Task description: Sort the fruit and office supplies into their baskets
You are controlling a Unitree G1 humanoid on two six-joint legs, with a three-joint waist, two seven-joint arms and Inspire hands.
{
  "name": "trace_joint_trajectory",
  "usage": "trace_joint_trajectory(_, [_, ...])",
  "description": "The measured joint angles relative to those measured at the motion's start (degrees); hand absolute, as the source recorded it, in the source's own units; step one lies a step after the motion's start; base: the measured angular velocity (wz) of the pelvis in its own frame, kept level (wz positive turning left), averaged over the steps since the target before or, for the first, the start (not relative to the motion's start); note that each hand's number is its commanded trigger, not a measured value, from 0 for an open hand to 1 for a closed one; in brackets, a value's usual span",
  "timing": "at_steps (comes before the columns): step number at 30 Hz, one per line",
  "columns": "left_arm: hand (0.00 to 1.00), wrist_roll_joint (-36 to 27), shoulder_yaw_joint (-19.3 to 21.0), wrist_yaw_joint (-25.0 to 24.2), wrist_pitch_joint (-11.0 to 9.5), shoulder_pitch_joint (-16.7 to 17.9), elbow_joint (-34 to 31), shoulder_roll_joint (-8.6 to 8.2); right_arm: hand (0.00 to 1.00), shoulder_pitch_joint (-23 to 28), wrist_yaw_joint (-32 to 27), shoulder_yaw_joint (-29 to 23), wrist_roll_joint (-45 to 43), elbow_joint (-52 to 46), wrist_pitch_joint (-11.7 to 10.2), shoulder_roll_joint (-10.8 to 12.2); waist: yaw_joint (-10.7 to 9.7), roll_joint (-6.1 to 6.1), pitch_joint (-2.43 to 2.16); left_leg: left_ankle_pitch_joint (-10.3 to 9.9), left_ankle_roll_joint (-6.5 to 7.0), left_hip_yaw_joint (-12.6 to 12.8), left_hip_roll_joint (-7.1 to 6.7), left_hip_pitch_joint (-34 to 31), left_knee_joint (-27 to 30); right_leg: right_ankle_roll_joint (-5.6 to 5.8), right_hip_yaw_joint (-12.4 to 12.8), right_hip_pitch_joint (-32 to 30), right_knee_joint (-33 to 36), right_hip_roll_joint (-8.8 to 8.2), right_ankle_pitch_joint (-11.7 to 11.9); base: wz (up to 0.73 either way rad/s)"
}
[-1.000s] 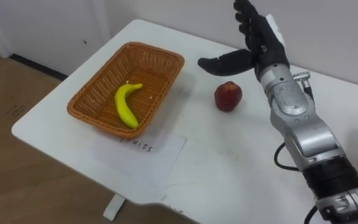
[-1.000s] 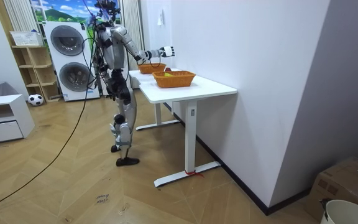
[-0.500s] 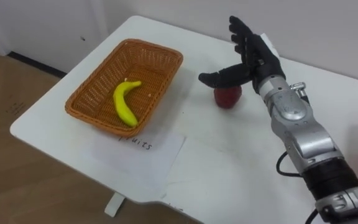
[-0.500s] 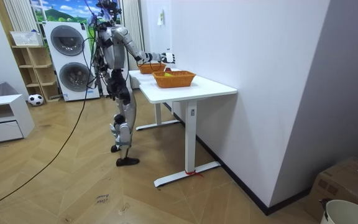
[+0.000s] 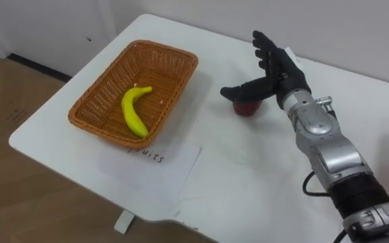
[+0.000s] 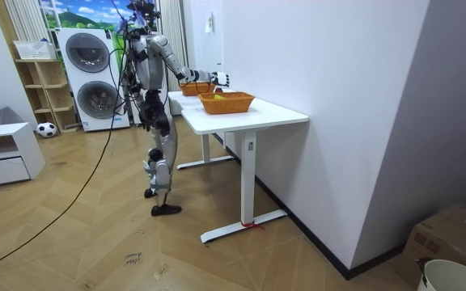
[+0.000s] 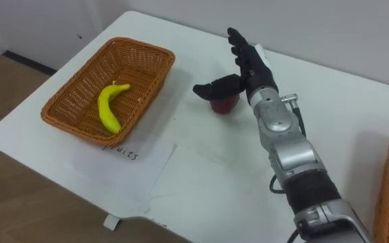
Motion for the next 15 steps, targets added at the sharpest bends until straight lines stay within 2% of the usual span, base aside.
trace_joint_trajectory(15, [0.00, -2.31, -1.66, 1.20, -0.88, 0.72, -0.01, -0.05, 0.00, 2.59, 1.55, 0.00, 0.01, 3.43, -0.15, -0.02, -0.19, -0.13, 0.25, 0.01, 0.02, 0.00, -0.10, -0.22, 0.00, 0.01, -0.20, -0.18, 0.10, -0.14, 0.00, 0.00])
